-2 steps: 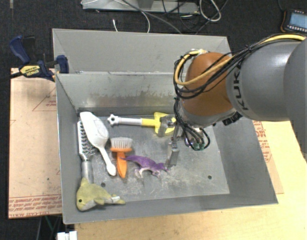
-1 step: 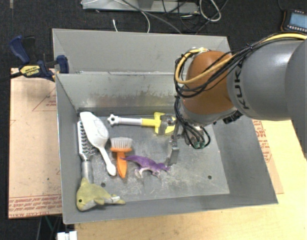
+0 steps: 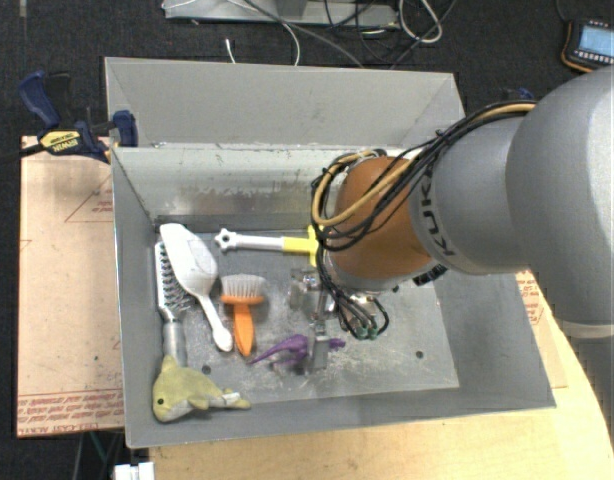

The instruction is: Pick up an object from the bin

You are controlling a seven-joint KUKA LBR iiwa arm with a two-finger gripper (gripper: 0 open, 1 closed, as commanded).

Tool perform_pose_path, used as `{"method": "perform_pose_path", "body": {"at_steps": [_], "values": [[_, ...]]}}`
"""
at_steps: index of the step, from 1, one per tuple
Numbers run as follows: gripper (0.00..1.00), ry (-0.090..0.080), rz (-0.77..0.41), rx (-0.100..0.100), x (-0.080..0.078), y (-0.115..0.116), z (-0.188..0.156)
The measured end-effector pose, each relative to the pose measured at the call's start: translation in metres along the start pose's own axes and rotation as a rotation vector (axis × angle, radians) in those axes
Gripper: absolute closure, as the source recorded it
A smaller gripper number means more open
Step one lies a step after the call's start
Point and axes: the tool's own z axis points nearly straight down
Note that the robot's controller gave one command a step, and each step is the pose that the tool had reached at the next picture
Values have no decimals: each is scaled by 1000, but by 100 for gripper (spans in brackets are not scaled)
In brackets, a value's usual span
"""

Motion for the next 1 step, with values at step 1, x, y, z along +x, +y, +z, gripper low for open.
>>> {"method": "perform_pose_path", "body": {"at_steps": [1], "values": [[0,-18,-15,1,3,9,-35]]}}
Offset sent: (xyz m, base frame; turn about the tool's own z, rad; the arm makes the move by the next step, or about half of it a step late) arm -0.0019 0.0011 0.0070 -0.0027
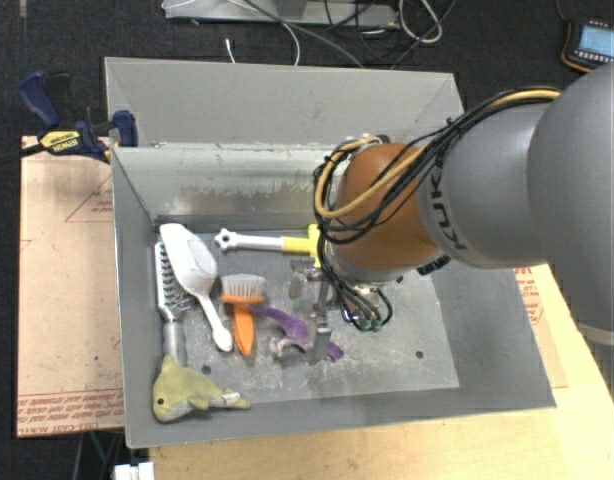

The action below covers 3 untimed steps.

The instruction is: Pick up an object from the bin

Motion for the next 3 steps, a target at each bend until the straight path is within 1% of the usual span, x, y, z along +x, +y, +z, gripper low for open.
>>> {"method": "perform_pose_path", "body": {"at_steps": [1,2,3], "values": [[0,16,13,-1,-1,-7,28],[0,1,145,-2,16,16,34],[100,11,32,-2,0,-5,29]]}}
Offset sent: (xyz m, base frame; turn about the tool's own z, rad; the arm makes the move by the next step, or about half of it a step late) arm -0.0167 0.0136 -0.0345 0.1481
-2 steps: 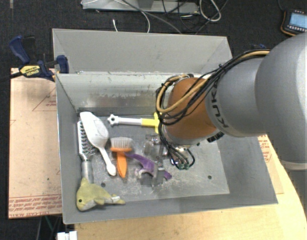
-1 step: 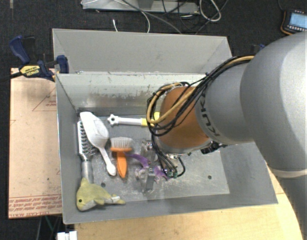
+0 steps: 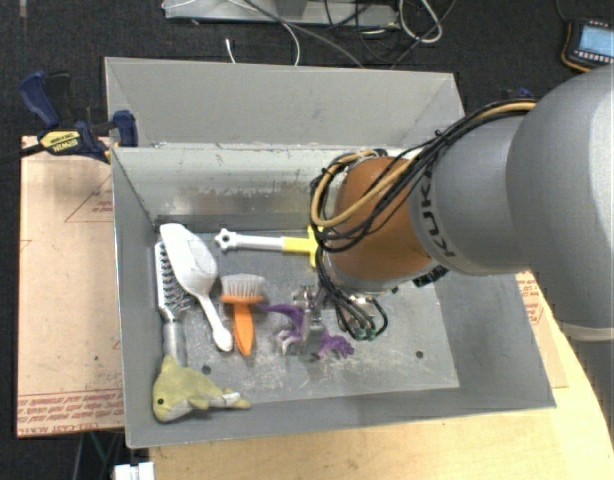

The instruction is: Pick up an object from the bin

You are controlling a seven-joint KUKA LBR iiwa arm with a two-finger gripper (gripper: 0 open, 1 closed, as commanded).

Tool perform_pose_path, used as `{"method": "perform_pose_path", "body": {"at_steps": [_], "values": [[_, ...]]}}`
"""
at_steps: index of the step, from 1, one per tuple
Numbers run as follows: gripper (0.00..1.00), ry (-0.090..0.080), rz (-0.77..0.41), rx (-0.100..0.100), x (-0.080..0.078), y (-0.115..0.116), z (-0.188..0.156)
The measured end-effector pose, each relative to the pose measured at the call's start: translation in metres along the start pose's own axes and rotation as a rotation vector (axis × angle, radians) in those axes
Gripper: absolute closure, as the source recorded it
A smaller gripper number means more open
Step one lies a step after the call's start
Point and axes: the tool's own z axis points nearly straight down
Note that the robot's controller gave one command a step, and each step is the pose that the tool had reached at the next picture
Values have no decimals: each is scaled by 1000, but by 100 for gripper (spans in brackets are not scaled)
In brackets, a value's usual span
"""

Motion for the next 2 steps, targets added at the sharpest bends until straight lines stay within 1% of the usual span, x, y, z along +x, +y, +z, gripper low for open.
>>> {"method": "perform_pose_path", "body": {"at_steps": [2], "values": [[100,0,1,-1,0,0,-1]]}}
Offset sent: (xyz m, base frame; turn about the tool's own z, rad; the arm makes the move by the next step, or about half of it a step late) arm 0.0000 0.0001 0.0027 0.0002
